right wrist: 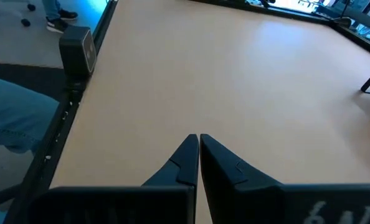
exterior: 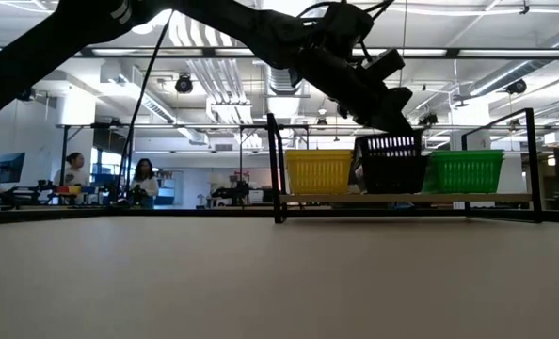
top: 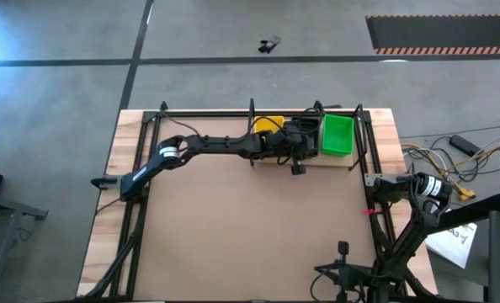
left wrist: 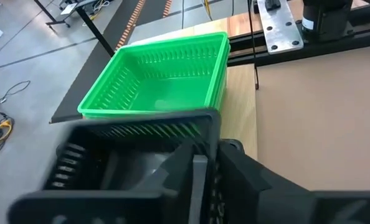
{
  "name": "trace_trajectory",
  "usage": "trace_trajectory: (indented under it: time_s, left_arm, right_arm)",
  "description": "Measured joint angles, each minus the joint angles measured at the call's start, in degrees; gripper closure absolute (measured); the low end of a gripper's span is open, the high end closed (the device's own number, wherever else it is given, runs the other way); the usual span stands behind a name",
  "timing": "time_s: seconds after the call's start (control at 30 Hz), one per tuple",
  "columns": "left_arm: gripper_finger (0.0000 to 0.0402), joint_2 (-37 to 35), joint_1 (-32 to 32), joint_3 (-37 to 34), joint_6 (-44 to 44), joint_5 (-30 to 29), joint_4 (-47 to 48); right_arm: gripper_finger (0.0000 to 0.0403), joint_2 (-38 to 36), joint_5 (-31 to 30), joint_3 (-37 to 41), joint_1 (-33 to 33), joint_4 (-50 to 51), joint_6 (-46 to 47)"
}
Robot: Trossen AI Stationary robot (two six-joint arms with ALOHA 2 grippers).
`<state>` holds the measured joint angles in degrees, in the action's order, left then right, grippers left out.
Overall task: Stack baskets on shelf by color
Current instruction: Stack the black bin on top of the black bins on the shelf
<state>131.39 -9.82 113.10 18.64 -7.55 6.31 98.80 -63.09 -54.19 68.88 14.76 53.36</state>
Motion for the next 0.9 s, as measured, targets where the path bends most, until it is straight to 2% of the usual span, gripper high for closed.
trace_trajectory:
  time_s: [0.23, 0.4, 0.57, 0.9]
  left_arm:
    - [0.0288, -0.56, -0.05, 2.16, 0.2, 0.22, 3.43]
    - [0.0271, -2.68, 0.28, 3.8, 0.24, 0.24, 9.33]
    - [0.0271, -2.94, 0.46, 3.42, 0.28, 0.37, 16.59]
    - [0.0328, -2.22, 0.54, -0.23, 1.41, -0.64, 8.25]
  right_arm:
    - [0.0394, 0.0, 0.0, 0.04, 0.0, 0.02, 0.0]
    - [0.0394, 0.0, 0.0, 0.07, 0.0, 0.15, -0.01]
    - [0.0394, -0.02, 0.0, 0.11, 0.0, 0.55, -0.14]
    - [0.0394, -0.02, 0.0, 0.11, -0.02, 0.48, -0.48]
